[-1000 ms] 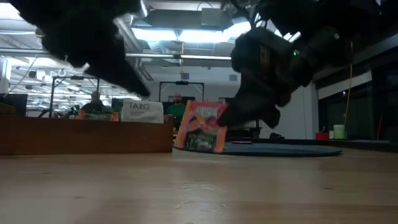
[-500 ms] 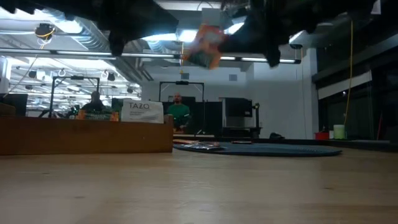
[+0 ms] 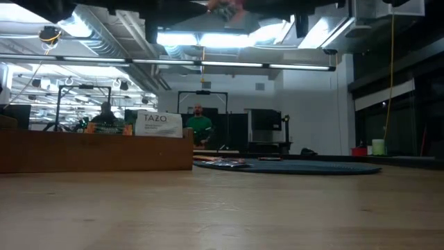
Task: Pick & Place Tea
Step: Put the orange tea bag into the middle section of the wooden organizer
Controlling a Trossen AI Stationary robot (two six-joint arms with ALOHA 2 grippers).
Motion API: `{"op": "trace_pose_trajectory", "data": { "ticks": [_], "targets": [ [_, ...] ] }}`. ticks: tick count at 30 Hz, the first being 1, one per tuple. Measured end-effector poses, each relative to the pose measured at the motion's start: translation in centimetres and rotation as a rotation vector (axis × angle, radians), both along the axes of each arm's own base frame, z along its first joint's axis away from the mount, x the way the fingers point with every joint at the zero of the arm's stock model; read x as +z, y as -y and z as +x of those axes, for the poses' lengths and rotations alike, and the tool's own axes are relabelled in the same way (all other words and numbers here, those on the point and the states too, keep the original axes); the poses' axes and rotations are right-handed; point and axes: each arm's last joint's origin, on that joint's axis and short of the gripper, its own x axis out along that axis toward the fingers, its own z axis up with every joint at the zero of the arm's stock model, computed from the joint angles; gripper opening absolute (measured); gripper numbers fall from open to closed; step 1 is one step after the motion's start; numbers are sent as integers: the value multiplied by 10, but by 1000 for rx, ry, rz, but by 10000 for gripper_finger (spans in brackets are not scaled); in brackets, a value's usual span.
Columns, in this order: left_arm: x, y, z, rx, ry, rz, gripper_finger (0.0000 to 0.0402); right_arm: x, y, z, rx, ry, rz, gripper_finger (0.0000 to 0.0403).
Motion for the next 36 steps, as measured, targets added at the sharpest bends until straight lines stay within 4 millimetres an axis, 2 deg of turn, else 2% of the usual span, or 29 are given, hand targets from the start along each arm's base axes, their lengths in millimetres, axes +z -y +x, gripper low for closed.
{"op": "trace_pose_trajectory", "data": {
  "ticks": [7, 16, 25, 36],
  "targets": [
    [2, -9, 2, 23, 13, 18, 151, 5, 0, 0, 2, 42, -24, 5],
    [3, -15, 3, 44, 18, 34, 153, 9, -1, 0, 41, 77, -15, 6],
    [16, -13, 2, -74, 139, 73, 153, 12, -1, 0, 46, 101, -27, 6],
    [20, -24, 5, -174, 217, 40, 152, 19, 4, 2, 120, 175, -18, 6]
  ]
}}
